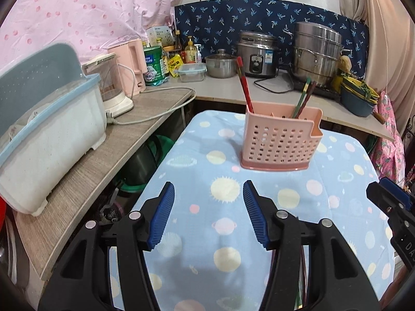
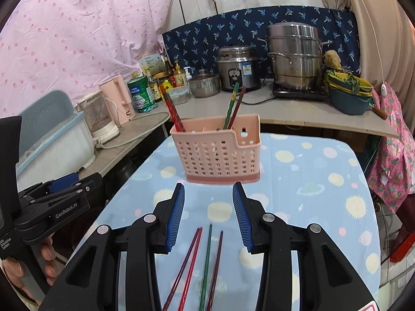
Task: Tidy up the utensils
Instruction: 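Move both tools back down to the remaining chopsticks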
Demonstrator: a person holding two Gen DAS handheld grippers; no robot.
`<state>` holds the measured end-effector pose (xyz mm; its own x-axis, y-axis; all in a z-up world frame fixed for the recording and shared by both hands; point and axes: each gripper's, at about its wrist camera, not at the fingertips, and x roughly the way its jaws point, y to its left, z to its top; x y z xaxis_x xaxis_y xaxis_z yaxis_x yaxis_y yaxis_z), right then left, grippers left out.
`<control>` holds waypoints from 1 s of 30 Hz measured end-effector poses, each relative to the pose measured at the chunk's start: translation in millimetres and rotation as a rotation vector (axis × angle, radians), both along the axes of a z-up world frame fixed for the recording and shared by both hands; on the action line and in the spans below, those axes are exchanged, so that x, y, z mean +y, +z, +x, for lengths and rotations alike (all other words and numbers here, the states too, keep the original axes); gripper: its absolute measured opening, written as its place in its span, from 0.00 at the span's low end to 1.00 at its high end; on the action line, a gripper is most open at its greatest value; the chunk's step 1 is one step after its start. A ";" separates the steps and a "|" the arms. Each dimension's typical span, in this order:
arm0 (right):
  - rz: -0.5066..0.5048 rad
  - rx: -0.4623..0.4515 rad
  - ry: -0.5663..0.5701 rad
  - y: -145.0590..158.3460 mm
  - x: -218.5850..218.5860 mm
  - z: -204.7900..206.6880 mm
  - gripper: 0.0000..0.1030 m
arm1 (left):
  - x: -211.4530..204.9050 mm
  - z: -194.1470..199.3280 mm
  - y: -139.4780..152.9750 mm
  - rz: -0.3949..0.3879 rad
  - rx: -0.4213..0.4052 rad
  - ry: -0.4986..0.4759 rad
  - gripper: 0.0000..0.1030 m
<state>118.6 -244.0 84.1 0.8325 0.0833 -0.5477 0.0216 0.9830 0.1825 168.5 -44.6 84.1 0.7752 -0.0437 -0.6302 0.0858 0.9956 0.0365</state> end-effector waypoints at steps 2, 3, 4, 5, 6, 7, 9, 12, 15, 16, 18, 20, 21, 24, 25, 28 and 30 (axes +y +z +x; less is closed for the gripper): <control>0.001 0.020 0.001 -9.9 3.0 -7.0 0.37 | 1.5 -6.2 -7.3 0.002 0.011 -0.003 0.51; 0.003 0.029 0.002 -14.4 3.8 -9.6 0.37 | 1.8 -9.7 -11.7 0.003 0.017 -0.006 0.51; 0.004 0.042 0.001 -20.7 5.2 -13.0 0.37 | 2.4 -12.4 -15.5 0.005 0.023 -0.007 0.51; 0.003 0.053 0.001 -26.4 6.5 -16.2 0.37 | 2.8 -14.9 -19.1 0.009 0.028 -0.007 0.51; 0.001 0.063 0.000 -31.4 7.3 -19.5 0.37 | 3.1 -18.3 -23.4 0.012 0.034 -0.009 0.51; -0.004 0.072 -0.002 -36.3 8.2 -22.7 0.37 | 3.5 -20.7 -27.0 0.014 0.039 -0.010 0.51; -0.008 0.093 -0.009 -47.5 8.8 -30.1 0.37 | 4.3 -25.7 -34.7 0.013 0.056 -0.015 0.51; 0.013 0.127 -0.013 -65.4 7.0 -43.0 0.37 | 4.0 -32.5 -45.3 0.013 0.081 -0.022 0.51; 0.027 0.165 -0.015 -82.8 6.0 -54.5 0.37 | 2.3 -41.4 -57.6 0.025 0.100 -0.031 0.51; 0.027 0.175 -0.014 -87.3 6.4 -58.3 0.37 | 0.8 -43.9 -61.1 0.038 0.101 -0.031 0.51; 0.018 0.195 -0.015 -96.4 7.5 -66.2 0.37 | -2.2 -49.9 -71.1 0.063 0.114 -0.038 0.51; 0.007 0.215 -0.013 -104.8 10.7 -74.0 0.37 | -3.3 -54.3 -78.8 0.062 0.135 -0.049 0.51; 0.005 0.225 -0.012 -109.3 12.1 -77.7 0.37 | -4.1 -57.5 -83.0 0.063 0.147 -0.056 0.51; 0.014 0.257 -0.006 -121.8 16.6 -86.3 0.37 | -6.8 -63.9 -92.5 0.069 0.170 -0.071 0.51; 0.013 0.265 -0.004 -125.0 18.2 -88.1 0.37 | -7.3 -65.7 -94.5 0.071 0.175 -0.075 0.51; 0.002 0.288 0.000 -136.2 23.1 -93.7 0.37 | -6.7 -70.8 -101.1 0.074 0.192 -0.082 0.51; 0.003 0.304 0.002 -142.9 25.2 -96.9 0.37 | -5.6 -73.0 -104.8 0.076 0.202 -0.084 0.51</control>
